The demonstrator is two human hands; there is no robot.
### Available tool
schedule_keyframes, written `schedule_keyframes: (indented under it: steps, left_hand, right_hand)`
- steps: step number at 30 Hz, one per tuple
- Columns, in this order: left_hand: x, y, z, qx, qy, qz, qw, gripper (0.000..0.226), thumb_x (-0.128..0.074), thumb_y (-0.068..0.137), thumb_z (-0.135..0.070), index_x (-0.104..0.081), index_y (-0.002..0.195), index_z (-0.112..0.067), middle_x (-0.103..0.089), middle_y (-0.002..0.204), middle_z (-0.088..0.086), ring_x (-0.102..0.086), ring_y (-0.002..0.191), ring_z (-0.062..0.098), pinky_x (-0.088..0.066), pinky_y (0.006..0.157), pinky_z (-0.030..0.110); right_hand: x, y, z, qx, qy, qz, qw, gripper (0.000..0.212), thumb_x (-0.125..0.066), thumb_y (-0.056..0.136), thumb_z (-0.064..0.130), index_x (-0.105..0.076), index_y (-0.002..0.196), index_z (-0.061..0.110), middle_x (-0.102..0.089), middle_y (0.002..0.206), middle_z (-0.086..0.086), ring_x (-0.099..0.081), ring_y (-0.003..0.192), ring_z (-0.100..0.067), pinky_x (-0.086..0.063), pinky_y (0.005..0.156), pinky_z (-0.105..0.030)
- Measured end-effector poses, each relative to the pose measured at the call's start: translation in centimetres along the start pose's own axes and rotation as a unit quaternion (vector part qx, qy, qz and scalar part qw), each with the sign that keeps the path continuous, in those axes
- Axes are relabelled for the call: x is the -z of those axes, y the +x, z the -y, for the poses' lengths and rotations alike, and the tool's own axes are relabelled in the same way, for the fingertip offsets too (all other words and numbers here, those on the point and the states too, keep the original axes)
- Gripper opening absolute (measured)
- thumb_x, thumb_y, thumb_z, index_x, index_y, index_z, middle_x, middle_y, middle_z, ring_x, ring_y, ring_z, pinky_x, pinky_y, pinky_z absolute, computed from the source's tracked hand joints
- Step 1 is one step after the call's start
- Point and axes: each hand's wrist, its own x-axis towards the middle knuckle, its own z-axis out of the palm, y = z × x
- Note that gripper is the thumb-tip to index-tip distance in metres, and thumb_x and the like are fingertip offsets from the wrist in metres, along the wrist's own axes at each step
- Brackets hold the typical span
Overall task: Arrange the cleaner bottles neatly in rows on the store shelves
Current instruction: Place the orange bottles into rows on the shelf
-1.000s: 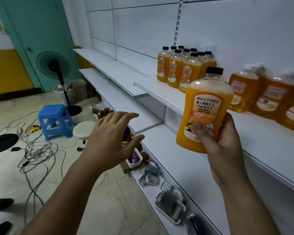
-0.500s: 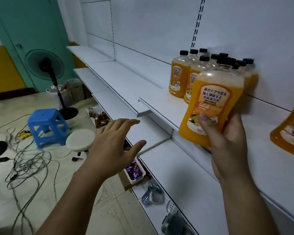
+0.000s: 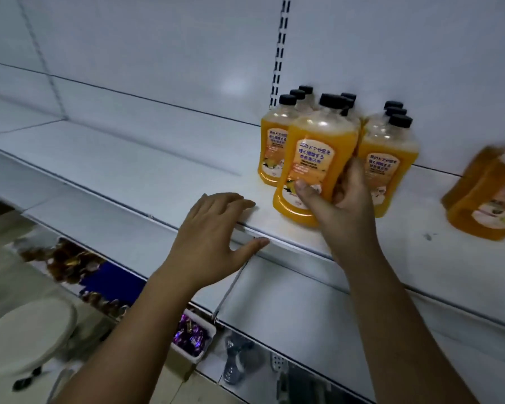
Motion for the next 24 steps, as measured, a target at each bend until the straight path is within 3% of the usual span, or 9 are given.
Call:
schedule_keyframes:
  steps: [3, 7, 11, 13, 18, 22, 24]
  left_hand:
    - [-0.5, 1.8, 2.4, -0.039, -0.011, 0.030, 0.999, 0.078, -0.052, 0.088, -0.084, -0.058, 0.143, -0.029, -0.058, 0.144, -0.007, -0.051, 0.131, 0.015, -0.049, 0.109, 0.044]
    - [-1.2, 2.5, 3.4, -0.040, -0.061, 0.036, 0.997, 0.088, -0.049, 0.083, -0.088, -0.055, 0.148, -0.029, -0.053, 0.149, -0.010, -0.045, 0.139, 0.010, -0.047, 0.105, 0.031]
    - [-2.1, 1.9, 3.3, -0.040, -0.063, 0.007, 0.997, 0.089, -0.048, 0.085, -0.087, -0.058, 0.147, -0.024, -0.057, 0.149, -0.005, -0.046, 0.140, 0.016, -0.045, 0.115, 0.042]
    - [-2.2, 1.8, 3.4, -0.039, -0.061, 0.003, 0.997, 0.089, -0.048, 0.085, -0.088, -0.059, 0.144, -0.023, -0.058, 0.148, -0.004, -0.048, 0.137, 0.016, -0.043, 0.117, 0.043]
    - [-2.3, 1.8, 3.4, -0.042, -0.074, -0.004, 0.996, 0.080, -0.050, 0.086, -0.085, -0.057, 0.136, -0.023, -0.058, 0.139, -0.006, -0.053, 0.124, 0.014, -0.051, 0.097, 0.029]
    - [-2.5, 1.7, 3.5, -0.038, -0.073, -0.003, 0.997, 0.080, -0.048, 0.086, -0.085, -0.055, 0.138, -0.025, -0.056, 0.142, -0.007, -0.052, 0.127, 0.012, -0.051, 0.096, 0.027]
    - [-2.6, 1.7, 3.4, -0.034, -0.070, 0.000, 0.997, 0.080, -0.048, 0.086, -0.086, -0.055, 0.138, -0.026, -0.057, 0.139, -0.007, -0.053, 0.124, 0.012, -0.051, 0.094, 0.026]
  right_hand:
    - [-2.2, 1.0, -0.6, -0.021, -0.030, -0.012, 0.999, 0.062, -0.084, 0.088, 0.027, -0.052, 0.142, 0.027, -0.070, 0.129, 0.012, -0.066, 0.118, -0.003, -0.058, 0.102, -0.041]
    - [-4.3, 2.1, -1.6, -0.038, -0.062, -0.032, 0.997, 0.060, -0.084, 0.088, 0.031, -0.055, 0.140, 0.027, -0.069, 0.130, 0.009, -0.067, 0.119, -0.006, -0.058, 0.102, -0.045]
    - [-5.6, 2.7, -2.1, -0.043, -0.102, -0.041, 0.993, 0.069, -0.084, 0.087, 0.035, -0.049, 0.146, 0.028, -0.065, 0.136, 0.007, -0.064, 0.124, -0.011, -0.058, 0.102, -0.046]
    - [-6.0, 2.5, -2.2, -0.044, -0.115, -0.043, 0.992, 0.073, -0.084, 0.088, 0.032, -0.045, 0.150, 0.028, -0.064, 0.139, 0.006, -0.063, 0.126, -0.011, -0.058, 0.103, -0.045]
    - [-5.9, 2.0, -1.9, -0.041, -0.153, -0.008, 0.987, 0.083, -0.083, 0.089, 0.018, -0.036, 0.157, 0.027, -0.059, 0.146, 0.007, -0.058, 0.132, -0.009, -0.055, 0.103, -0.029]
    - [-6.1, 1.9, -2.0, -0.038, -0.165, -0.004, 0.986, 0.082, -0.084, 0.087, 0.016, -0.039, 0.154, 0.027, -0.059, 0.145, 0.006, -0.059, 0.133, -0.013, -0.055, 0.107, -0.045]
    - [-6.3, 2.1, -2.1, -0.036, -0.172, -0.013, 0.984, 0.081, -0.085, 0.086, 0.017, -0.040, 0.153, 0.028, -0.060, 0.145, 0.006, -0.060, 0.132, -0.014, -0.055, 0.106, -0.046]
